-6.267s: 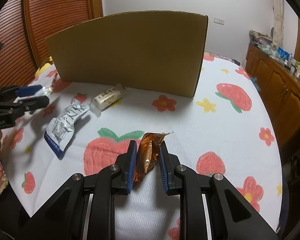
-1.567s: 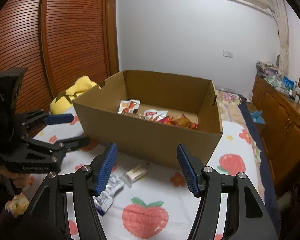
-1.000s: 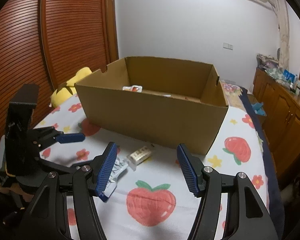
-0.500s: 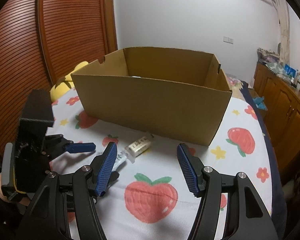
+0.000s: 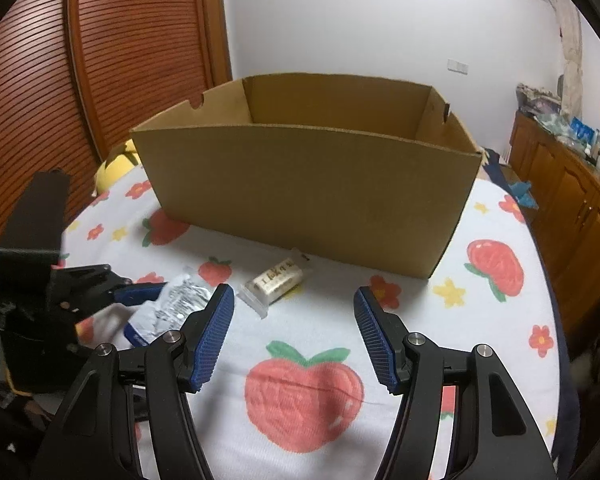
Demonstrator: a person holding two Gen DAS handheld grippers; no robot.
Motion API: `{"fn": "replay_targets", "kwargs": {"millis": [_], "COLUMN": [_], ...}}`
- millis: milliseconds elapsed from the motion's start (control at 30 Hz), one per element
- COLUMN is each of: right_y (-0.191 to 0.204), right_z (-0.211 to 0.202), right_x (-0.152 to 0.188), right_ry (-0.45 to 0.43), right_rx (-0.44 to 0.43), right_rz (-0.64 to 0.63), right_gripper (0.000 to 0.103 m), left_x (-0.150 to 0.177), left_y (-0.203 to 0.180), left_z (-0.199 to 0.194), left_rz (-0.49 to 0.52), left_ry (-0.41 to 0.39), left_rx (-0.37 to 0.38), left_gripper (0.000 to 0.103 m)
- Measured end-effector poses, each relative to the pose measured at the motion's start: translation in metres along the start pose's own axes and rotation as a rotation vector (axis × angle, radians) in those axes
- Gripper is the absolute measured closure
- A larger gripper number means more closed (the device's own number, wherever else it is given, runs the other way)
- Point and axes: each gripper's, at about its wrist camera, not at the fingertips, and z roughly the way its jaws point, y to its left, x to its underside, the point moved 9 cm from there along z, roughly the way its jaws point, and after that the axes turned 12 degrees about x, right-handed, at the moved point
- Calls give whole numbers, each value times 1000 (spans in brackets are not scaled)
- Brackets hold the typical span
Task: Organize snacks
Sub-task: 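Grasp the silver-blue packet with the left tool while the right tool grasps the white bar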
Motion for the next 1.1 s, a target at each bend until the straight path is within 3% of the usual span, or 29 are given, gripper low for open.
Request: {"fn": "replay_targets", "kwargs": {"millis": [133, 400, 800, 933, 1067, 1100], "right_y": [3, 13, 23, 21, 20, 19], "right_z": [13, 42, 75, 77, 75, 73], "right_x": [2, -1, -6, -7, -2, -1], "right_ry": [32, 103, 159, 150, 139, 138], "right_rx": [-18, -71, -33, 28, 58, 60], "right_rz": [12, 56, 52, 7, -40, -49], "right_gripper": [39, 41, 43, 56, 83, 83], "left_x": [1, 1, 4, 5, 5, 5], "left_y": [6, 16, 19, 20, 21, 21], "left_z": [-4, -6, -9, -9, -10, -10], "left_rz": [-24, -49, -41, -38, -45, -46], "left_ry": [-7, -27, -46, -46, -50, -50], "left_rx": [9, 16, 27, 23, 36, 37], "left_gripper": [51, 49, 48, 48, 46, 45]}}
